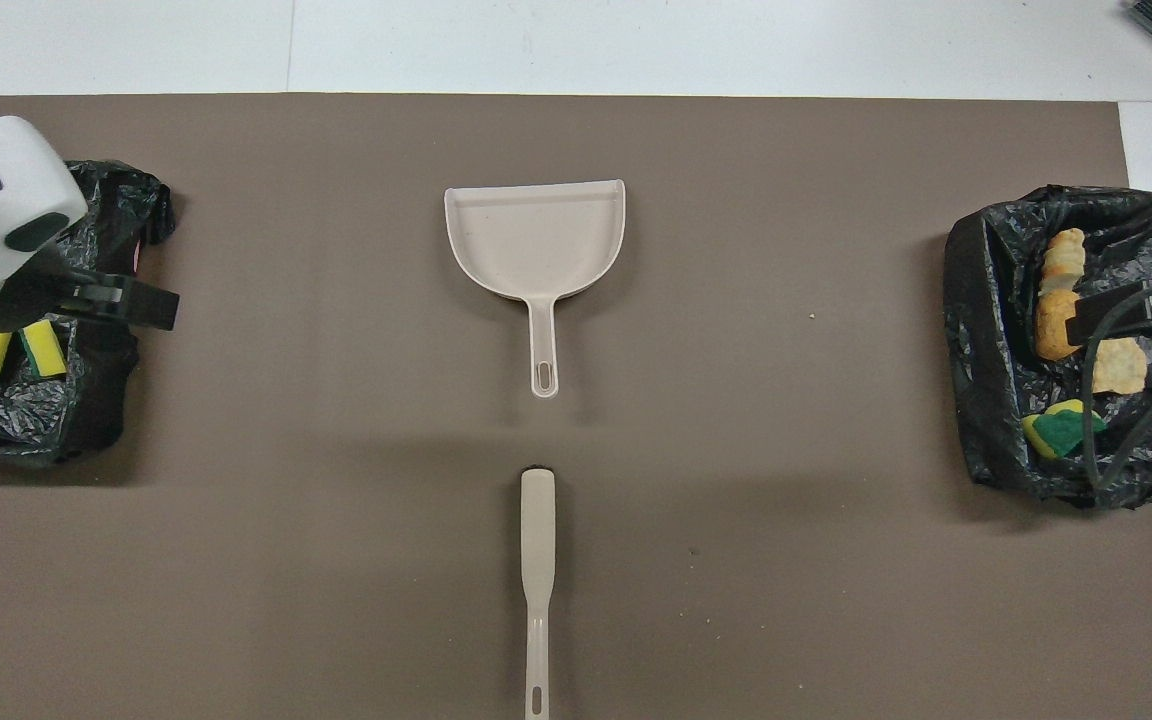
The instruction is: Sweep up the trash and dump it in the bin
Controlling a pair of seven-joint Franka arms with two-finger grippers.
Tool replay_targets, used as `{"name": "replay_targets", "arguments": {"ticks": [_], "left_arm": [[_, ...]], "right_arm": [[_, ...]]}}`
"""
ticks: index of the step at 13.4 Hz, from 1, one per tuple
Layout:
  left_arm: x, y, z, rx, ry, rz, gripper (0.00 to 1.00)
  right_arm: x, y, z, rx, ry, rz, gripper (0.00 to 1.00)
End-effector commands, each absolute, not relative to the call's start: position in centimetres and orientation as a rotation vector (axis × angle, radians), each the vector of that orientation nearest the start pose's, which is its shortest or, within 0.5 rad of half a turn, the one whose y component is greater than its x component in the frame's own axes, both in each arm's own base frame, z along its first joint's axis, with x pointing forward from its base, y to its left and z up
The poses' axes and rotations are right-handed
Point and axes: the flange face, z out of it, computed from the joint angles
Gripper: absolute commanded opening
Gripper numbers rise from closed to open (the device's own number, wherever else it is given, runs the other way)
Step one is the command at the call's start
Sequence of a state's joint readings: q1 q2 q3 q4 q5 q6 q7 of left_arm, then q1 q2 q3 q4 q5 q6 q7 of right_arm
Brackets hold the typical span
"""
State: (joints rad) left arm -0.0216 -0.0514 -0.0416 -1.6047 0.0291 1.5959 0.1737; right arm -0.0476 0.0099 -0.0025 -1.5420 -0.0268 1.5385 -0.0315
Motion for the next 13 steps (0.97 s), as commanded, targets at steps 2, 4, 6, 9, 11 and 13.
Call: {"name": "replay_targets", "arguments": {"ticks": [2, 4, 6, 9, 11, 13], "left_arm": [[53.3, -2.1, 66.4, -3.096, 0.371, -0.081, 1.00], [53.3, -1.7, 67.2, -3.108, 0.356, -0.059, 1.00], [53.2, -1.7, 67.5, -3.109, 0.351, -0.078, 1.00], [53.3, -1.5, 67.2, -3.143, 0.296, -0.058, 1.00], [53.5, -1.0, 66.9, -3.145, 0.281, -0.050, 1.00], [53.7, -1.0, 67.3, -3.137, 0.282, -0.061, 1.00]], "right_arm": [[55.1, -3.2, 63.4, -3.161, 0.030, 0.023, 1.00], [55.1, -3.2, 63.4, -3.159, 0.030, 0.023, 1.00], [55.1, -3.2, 63.4, -3.159, 0.030, 0.023, 1.00], [55.1, -3.2, 63.4, -3.161, 0.030, 0.023, 1.00], [55.1, -3.2, 63.4, -3.159, 0.030, 0.023, 1.00], [55.1, -3.2, 63.4, -3.161, 0.030, 0.023, 1.00]]}}
